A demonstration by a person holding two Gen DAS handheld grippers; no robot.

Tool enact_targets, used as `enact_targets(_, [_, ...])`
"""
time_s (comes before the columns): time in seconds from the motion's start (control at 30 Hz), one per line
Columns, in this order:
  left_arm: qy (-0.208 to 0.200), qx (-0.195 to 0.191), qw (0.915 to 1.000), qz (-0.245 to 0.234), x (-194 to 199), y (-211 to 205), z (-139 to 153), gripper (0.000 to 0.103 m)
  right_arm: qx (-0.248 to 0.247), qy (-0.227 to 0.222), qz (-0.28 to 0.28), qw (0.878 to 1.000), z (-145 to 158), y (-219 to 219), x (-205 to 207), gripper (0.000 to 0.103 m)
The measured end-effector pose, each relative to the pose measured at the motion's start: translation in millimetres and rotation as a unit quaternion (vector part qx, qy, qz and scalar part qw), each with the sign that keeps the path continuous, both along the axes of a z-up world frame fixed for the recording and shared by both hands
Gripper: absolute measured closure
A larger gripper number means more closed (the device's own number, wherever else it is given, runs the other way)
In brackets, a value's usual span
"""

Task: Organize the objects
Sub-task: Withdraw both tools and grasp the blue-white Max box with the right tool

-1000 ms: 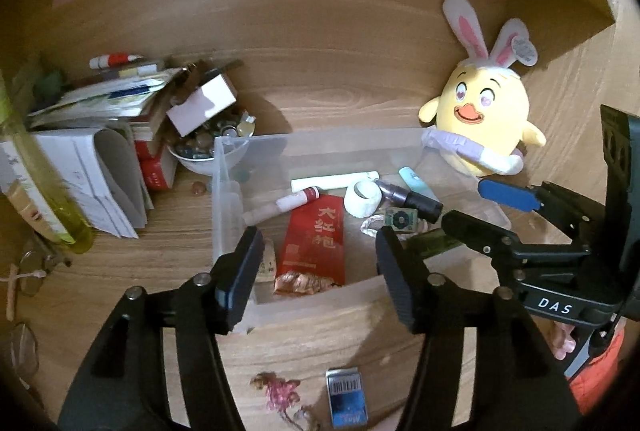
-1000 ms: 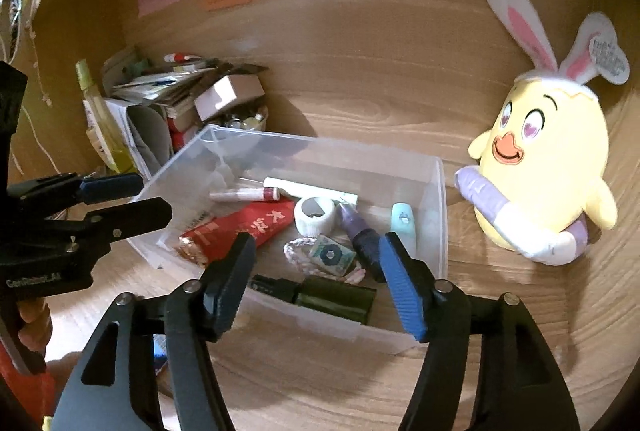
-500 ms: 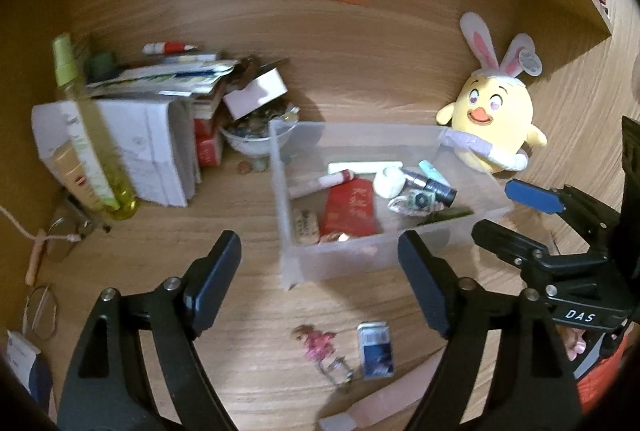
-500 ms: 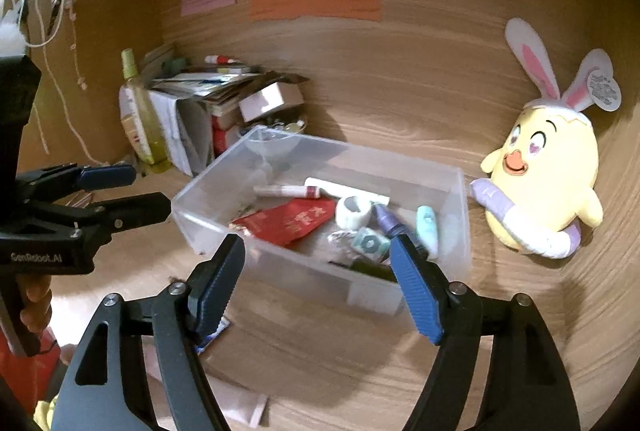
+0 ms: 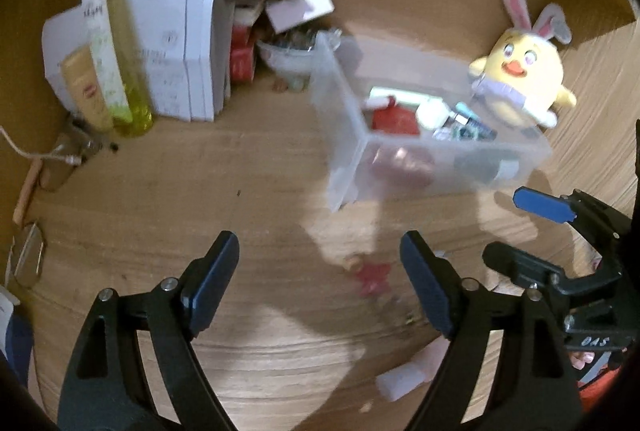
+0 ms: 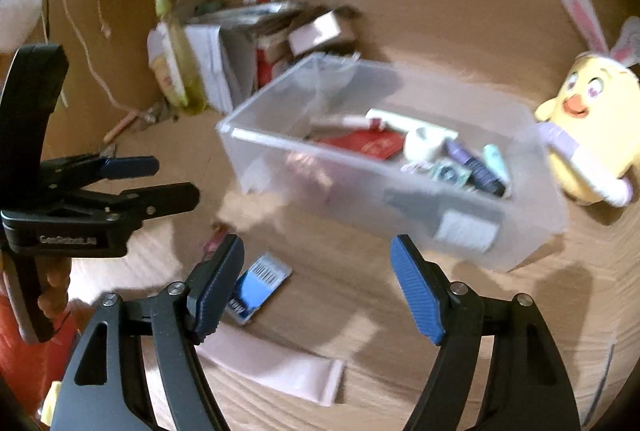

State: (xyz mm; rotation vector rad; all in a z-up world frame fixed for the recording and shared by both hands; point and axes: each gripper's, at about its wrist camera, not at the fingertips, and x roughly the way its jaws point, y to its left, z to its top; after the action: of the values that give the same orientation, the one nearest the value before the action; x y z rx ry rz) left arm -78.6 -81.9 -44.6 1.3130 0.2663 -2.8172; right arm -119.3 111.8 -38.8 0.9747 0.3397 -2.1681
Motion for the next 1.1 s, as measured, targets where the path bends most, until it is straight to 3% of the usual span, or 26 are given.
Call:
enact_targets(0.2, [-0.016,-0.011,0.9998,-0.006,2.9,-1.5,-18.5,0.023,0.04,-0.029,0.025,0.998,-26.6,-21.4,5.3,0.03])
enact_targets(0.33, [-0.024,-0.014,0.9994,-0.02,-1.9,4.2,-23.8,0.036,0.053,-0.034,0.031,0.997,-34.3,-27.8,7.6,0.03])
enact_targets(0.53, [-0.029,-0.01,0.9987,-0.041,-7.1,12.9,-27.0,0.047,0.059,-0.044,0.03,0.997,-36.8,-28.4,6.0,0.031])
enact_targets(0.83, [-0.028,0.013,0.9986,-0.044,-9.1,8.4,-29.3,0.069,0.052,-0.038,0.024,0.998,-36.6,-26.6,4.6,0.048])
enact_targets(1.1, [-0.028,0.024,0.9987,-0.036,-5.6,-1.3,-29.4,0.089,0.054,-0.022,0.038,0.998,-34.5,-29.9,8.7,0.071])
